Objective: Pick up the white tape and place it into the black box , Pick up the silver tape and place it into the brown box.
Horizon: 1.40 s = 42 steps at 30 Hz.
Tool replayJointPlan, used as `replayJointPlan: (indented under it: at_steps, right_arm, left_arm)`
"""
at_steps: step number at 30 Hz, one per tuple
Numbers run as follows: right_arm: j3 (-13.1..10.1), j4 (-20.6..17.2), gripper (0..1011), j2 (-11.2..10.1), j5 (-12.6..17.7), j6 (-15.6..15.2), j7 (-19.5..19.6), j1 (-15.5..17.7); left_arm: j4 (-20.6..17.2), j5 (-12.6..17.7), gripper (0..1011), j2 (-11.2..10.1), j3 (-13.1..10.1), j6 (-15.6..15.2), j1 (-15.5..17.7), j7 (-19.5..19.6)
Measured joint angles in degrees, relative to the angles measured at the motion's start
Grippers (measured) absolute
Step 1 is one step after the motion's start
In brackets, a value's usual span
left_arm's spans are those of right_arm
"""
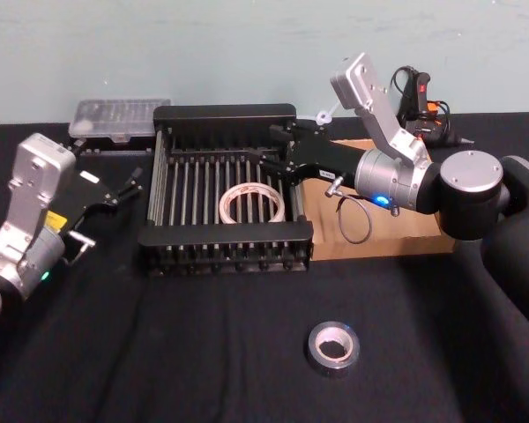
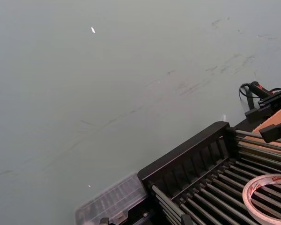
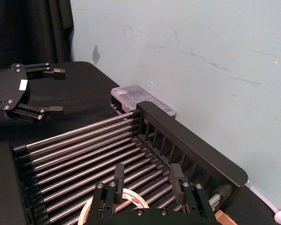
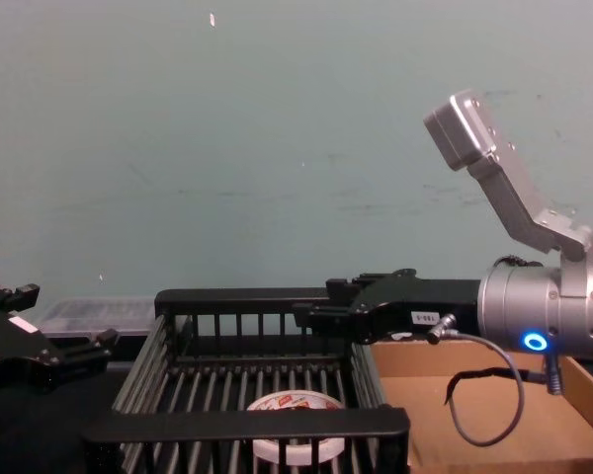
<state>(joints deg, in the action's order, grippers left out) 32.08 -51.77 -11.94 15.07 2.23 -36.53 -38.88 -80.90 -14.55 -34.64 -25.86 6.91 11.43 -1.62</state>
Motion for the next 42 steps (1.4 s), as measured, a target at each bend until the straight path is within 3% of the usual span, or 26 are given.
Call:
replayJointPlan:
  at_steps: [13,23,35,42]
  right_arm:
    - [0.0,-0.1,974,0.0,0.0,0.0,0.0,0.1]
    - [-0.6,-3.7,1002,-1.3,0.0,-1.6,1.3,1.7]
    - [-3.2,-15.7,1002,-6.7,2.2,-4.5,3.6,8.5]
    - [-5.0,-24.8,1002,-11.8,3.7,-6.0,4.7,14.4]
  left_arm:
    - [0.0,0.0,1001,0.0,0.0,0.0,0.0,0.0]
    - [0.0,0.0,1001,0.0,0.0,0.0,0.0,0.0]
    - [0.0,0.0,1001,0.0,0.0,0.0,0.0,0.0]
    - [0.0,0.0,1001,0.0,0.0,0.0,0.0,0.0]
